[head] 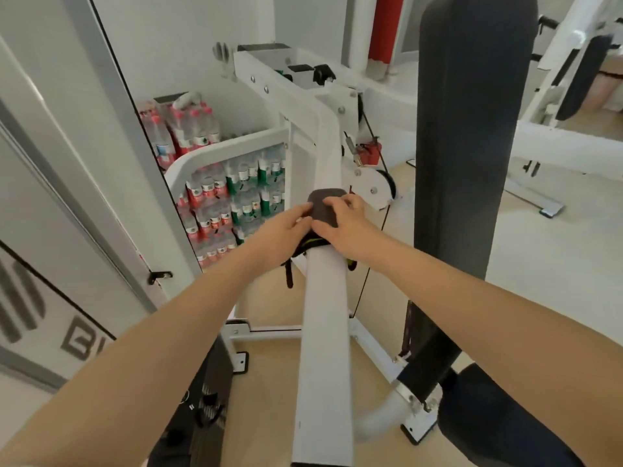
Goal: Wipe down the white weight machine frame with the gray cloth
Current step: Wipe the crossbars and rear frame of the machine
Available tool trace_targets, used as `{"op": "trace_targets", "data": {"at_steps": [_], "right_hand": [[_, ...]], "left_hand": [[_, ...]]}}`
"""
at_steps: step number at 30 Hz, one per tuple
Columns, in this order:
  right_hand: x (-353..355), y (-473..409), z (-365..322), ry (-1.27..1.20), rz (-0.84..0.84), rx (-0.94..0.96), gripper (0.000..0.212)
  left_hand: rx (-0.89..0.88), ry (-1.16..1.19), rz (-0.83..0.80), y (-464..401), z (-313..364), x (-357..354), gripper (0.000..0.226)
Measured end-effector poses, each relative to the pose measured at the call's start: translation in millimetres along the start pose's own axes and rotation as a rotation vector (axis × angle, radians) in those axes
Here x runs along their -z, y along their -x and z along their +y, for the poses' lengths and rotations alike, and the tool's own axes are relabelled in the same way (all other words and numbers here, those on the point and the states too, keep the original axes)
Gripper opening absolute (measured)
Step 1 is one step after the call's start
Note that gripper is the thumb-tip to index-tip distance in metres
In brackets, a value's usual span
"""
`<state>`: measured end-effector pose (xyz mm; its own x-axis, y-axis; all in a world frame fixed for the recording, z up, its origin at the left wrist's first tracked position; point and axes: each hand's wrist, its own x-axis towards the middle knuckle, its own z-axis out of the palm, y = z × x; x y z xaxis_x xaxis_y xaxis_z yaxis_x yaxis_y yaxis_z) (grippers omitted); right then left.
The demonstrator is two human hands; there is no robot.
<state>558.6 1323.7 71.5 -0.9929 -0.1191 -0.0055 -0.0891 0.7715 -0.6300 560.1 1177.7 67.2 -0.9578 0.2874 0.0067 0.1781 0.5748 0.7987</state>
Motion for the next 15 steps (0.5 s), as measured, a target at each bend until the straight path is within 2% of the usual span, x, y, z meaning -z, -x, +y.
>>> {"op": "trace_targets", "data": {"at_steps": [4,6,8,11,15], "right_hand": [[-9.9,-29.4,-6.6,0.048,-0.015,-0.068,0.059],[-5.2,-47.5,-8.5,0.104,-0.051,-0.096,0.062],[-1.1,-65.0,-9.3,0.132,-0.053,-0.124,0.070],[1.7,-92.8,-11.4,0.213,-0.006,-0.144,0.084],[7.8,-130.2,-11.5,0.286,0.050,-0.203,0.081]], "left_hand": [[0.076,0.432,-0.097,-12.4,-8.7,-7.1,0.037],[0.114,0.523,-0.125,-24.9,-9.9,-2.8,0.039],[0.131,0.561,-0.115,-39.2,-9.7,2.7,0.042],[0.122,0.530,-0.012,-61.5,-10.5,13.5,0.044],[0.156,0.426,0.080,-85.9,-29.6,25.6,0.034]]}}
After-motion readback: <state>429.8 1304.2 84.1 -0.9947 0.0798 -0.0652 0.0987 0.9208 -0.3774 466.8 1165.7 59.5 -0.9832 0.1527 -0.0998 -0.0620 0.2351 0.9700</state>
